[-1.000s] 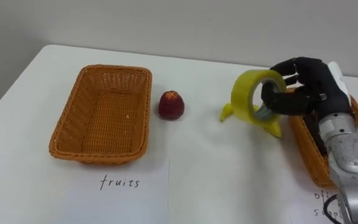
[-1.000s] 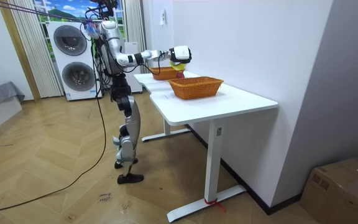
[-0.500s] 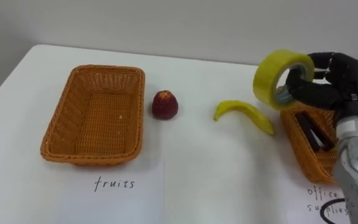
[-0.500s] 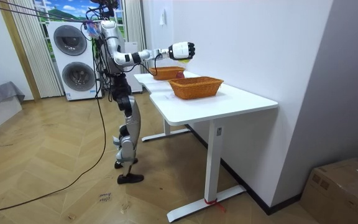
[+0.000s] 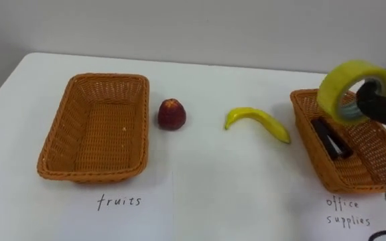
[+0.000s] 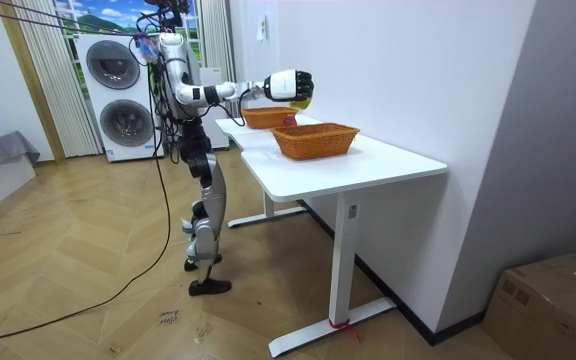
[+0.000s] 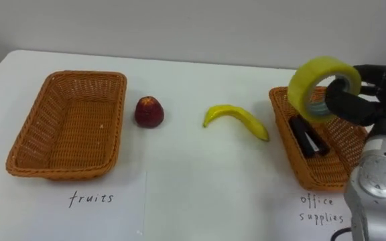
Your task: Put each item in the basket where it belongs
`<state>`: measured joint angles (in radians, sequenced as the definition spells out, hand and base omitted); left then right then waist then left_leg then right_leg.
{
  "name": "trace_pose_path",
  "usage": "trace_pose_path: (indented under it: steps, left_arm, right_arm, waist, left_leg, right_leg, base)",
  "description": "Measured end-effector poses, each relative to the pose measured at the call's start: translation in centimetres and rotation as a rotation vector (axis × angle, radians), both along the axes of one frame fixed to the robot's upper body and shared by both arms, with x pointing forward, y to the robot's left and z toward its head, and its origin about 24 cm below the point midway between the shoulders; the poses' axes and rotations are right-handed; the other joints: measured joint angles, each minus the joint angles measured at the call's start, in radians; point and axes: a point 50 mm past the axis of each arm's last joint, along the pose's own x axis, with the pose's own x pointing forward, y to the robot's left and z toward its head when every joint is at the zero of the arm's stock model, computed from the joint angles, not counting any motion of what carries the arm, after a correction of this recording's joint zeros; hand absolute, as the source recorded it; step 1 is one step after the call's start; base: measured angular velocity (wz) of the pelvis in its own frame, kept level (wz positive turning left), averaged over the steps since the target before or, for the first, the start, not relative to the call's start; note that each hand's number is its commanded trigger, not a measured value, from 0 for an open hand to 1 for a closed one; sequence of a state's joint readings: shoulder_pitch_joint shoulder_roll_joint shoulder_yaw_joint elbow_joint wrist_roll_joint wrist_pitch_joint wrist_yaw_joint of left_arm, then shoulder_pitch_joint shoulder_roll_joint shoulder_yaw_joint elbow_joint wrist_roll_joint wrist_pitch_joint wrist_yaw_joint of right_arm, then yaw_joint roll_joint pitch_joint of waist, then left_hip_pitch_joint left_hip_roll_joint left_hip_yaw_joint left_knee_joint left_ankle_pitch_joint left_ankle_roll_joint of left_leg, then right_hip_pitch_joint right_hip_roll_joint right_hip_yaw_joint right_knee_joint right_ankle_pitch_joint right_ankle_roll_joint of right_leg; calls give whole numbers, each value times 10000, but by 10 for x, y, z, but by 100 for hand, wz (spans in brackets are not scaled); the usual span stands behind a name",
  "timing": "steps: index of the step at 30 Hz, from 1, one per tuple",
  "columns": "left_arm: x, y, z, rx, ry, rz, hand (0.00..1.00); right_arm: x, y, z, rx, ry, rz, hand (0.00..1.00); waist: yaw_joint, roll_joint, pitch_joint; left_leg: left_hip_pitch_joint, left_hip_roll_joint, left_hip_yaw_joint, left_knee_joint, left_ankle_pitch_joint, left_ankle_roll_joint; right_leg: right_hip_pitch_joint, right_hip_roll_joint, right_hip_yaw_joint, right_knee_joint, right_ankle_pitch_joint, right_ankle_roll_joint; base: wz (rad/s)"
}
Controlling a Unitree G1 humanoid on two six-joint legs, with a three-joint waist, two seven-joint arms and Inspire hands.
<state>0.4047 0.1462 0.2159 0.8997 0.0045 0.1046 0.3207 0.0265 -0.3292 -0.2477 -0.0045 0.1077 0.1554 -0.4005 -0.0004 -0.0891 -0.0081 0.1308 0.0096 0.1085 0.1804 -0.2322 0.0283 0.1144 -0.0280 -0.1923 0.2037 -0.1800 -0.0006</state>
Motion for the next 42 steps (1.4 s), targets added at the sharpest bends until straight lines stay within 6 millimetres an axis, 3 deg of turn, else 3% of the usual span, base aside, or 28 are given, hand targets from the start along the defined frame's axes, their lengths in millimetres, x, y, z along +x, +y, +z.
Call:
trace_pose_path:
  steps: [7, 12, 21, 23, 25, 26, 27, 42]
  left_arm:
    - [-4, 2, 1, 72, 39, 163, 0]
    - [-2, 3, 3, 131, -103, 115, 0]
    - [-1, 3, 2, -120, -157, 36, 0]
    - [-1, 3, 2, -121, -158, 35, 0]
    - [-1, 3, 2, -155, -164, 25, 0]
    - [-1, 3, 2, -203, -172, 15, 0]
    - [-1, 3, 2, -249, -180, 7, 0]
    - [-3, 1, 0, -652, -21, 15, 0]
  right_arm:
    - [-5, -4, -3, -15, 181, -64, 100]
    - [-4, -3, -3, -373, 400, 220, 100]
    - [-6, -6, -17, -794, 1359, 507, 94]
    - [-5, -6, -17, -786, 1379, 571, 83]
    - [-5, -6, -17, -782, 1404, 621, 56]
    - [-5, -6, -17, -779, 1412, 643, 25]
    - [-5, -6, -17, -777, 1415, 654, 0]
    - [-5, -6, -16, -1462, 1707, 828, 0]
  waist:
    - [-56, 11, 15]
    - [-43, -78, 90]
    - [30, -204, 102]
    - [29, -202, 101]
    - [28, -192, 101]
    - [31, -188, 99]
    - [35, -188, 98]
    - [59, -128, 71]
  left_leg:
    - [18, 34, 39, 0, -1, -1]
    - [5, 52, 146, 0, -1, -2]
    - [-59, 62, 255, -16, -3, -2]
    - [-59, 68, 257, -20, -3, -2]
    - [-59, 71, 257, -20, -3, -3]
    - [-59, 72, 258, -19, -3, -3]
    - [-59, 72, 259, -20, -3, -3]
    - [-15, 77, 277, -12, -2, -3]
  right_leg:
    - [3, 4, 17, 9, -1, 0]
    - [-55, 10, 57, 40, -2, -2]
    - [-194, 24, 184, 83, -2, -2]
    - [-197, 30, 186, 83, -2, -2]
    - [-196, 34, 187, 82, -2, -2]
    - [-195, 36, 187, 82, -2, -2]
    - [-197, 35, 187, 83, -2, -2]
    - [-231, 34, 251, 170, -2, -2]
  base:
    - [0]
    - [-3]
    - [-3]
    - [0]
    - [0]
    - [0]
    - [0]
    - [0]
